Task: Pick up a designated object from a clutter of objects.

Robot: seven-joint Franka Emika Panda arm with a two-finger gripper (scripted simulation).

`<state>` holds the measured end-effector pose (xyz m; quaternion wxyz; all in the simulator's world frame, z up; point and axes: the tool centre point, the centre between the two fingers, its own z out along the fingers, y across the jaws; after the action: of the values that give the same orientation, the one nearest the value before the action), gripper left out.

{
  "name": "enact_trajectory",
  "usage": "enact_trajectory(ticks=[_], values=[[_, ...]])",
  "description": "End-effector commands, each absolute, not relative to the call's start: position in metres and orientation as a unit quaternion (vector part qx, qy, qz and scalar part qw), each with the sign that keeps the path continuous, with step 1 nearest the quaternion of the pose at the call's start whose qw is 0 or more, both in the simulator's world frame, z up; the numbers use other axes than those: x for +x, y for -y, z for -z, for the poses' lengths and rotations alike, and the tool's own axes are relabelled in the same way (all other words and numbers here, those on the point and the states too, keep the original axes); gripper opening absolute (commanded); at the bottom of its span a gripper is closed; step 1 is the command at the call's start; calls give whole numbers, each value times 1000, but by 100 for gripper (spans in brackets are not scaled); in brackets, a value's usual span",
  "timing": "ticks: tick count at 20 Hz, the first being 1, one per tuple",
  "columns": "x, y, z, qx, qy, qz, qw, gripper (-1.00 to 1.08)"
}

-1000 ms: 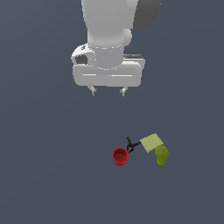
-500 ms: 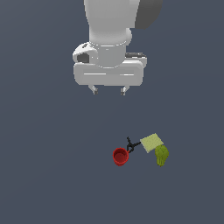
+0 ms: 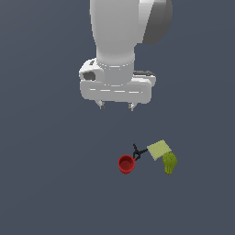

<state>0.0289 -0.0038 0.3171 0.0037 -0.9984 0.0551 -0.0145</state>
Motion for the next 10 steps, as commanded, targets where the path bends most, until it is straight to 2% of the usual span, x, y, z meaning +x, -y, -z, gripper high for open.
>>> enact_trajectory(ticks=[1, 10], values=[[39, 1, -305, -997, -70, 13, 5, 100], [84, -13, -237, -989, -150, 7, 6, 100]])
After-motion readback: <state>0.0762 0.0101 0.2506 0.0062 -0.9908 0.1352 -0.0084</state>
